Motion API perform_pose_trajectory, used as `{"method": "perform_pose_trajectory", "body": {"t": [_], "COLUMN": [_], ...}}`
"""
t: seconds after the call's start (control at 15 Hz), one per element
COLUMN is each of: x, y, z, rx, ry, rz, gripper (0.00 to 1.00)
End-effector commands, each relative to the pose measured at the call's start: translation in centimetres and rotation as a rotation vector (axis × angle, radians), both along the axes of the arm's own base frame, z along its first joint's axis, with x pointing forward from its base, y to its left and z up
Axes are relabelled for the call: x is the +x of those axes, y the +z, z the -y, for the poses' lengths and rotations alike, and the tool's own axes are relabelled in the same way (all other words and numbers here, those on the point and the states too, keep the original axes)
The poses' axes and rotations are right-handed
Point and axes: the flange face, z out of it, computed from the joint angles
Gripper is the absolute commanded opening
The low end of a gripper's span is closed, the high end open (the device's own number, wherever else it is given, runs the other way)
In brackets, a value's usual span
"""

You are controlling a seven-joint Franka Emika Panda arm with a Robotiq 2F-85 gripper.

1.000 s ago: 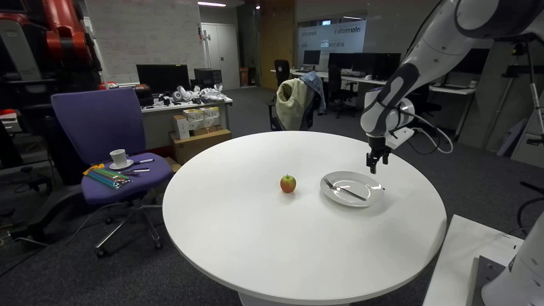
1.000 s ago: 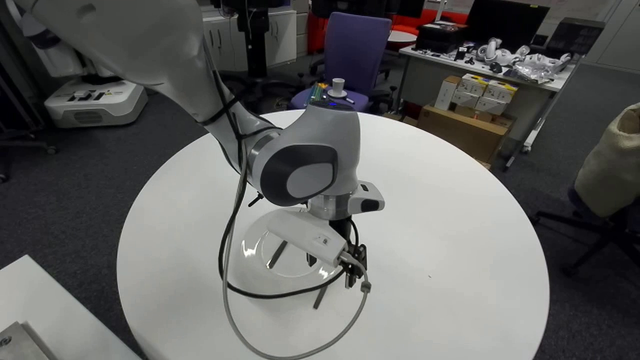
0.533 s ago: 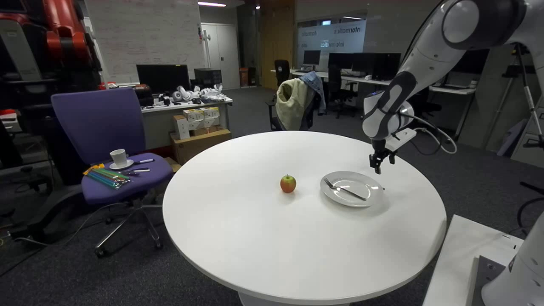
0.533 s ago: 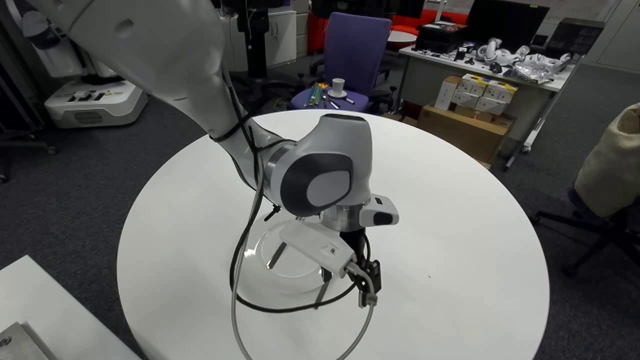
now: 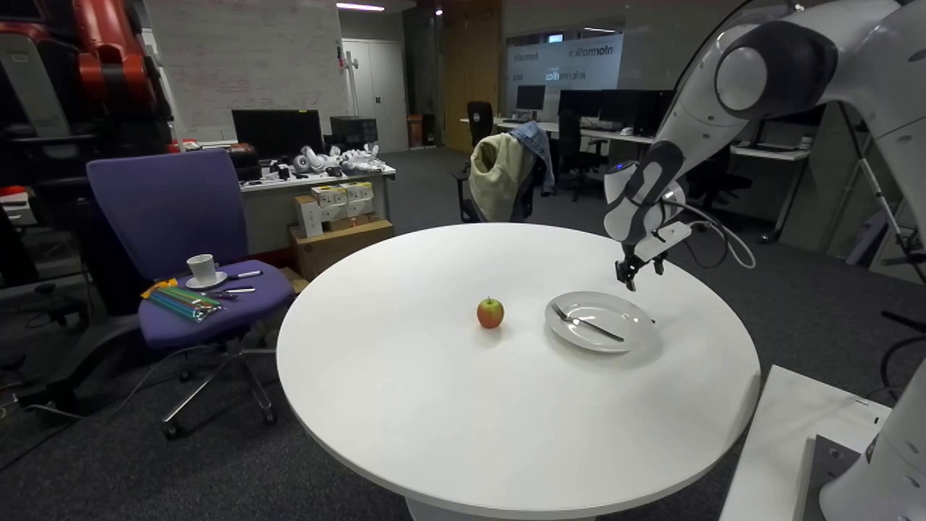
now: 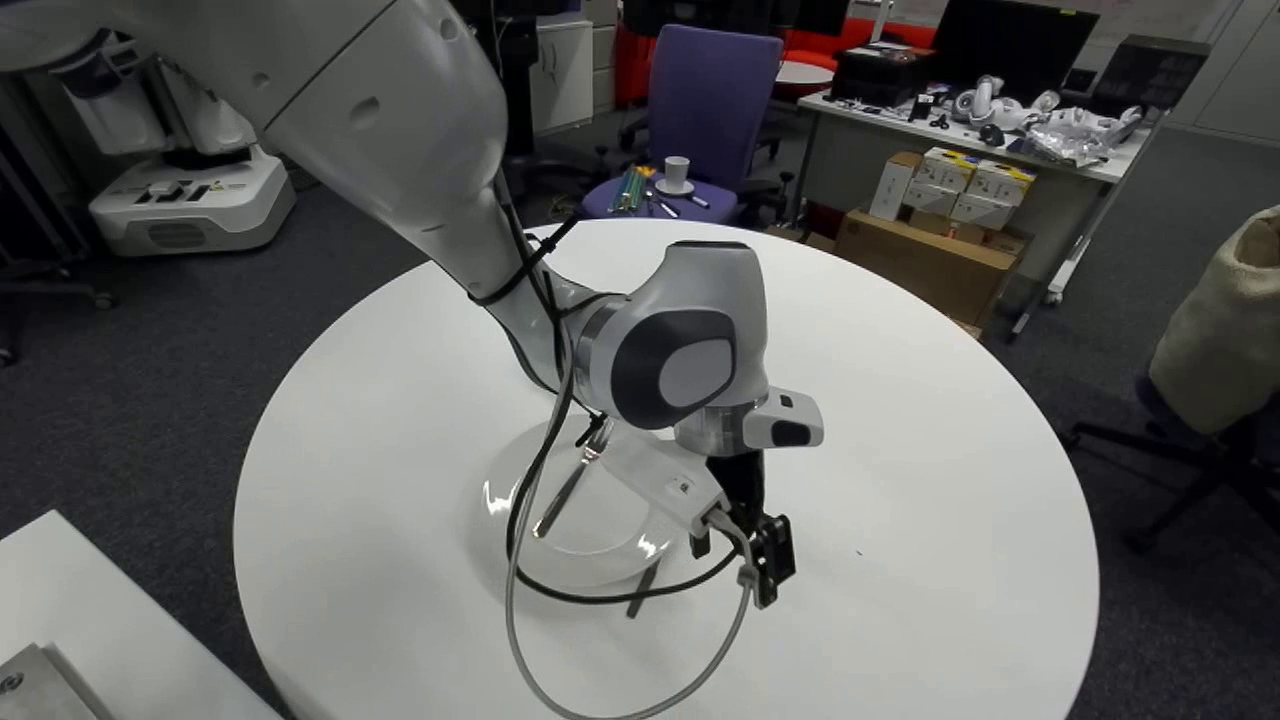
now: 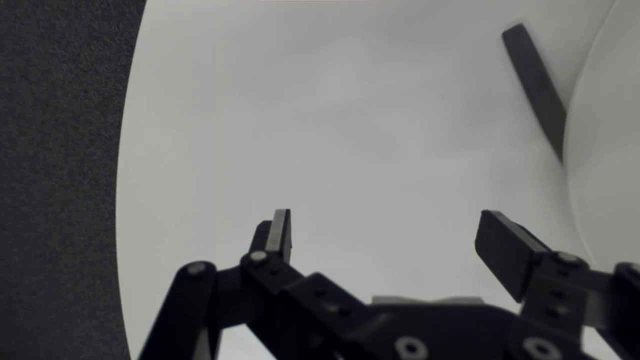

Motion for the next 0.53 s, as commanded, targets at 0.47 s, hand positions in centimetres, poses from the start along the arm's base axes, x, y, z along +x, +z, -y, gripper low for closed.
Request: {"method": "perform_pose_trajectory", "body": {"t": [0.47], "x": [7.2], "y": [0.7], "z": [-2.8], "rx": [-0.115], "ry": [0.001], "rz": [0.202], "gripper": [1.0]}}
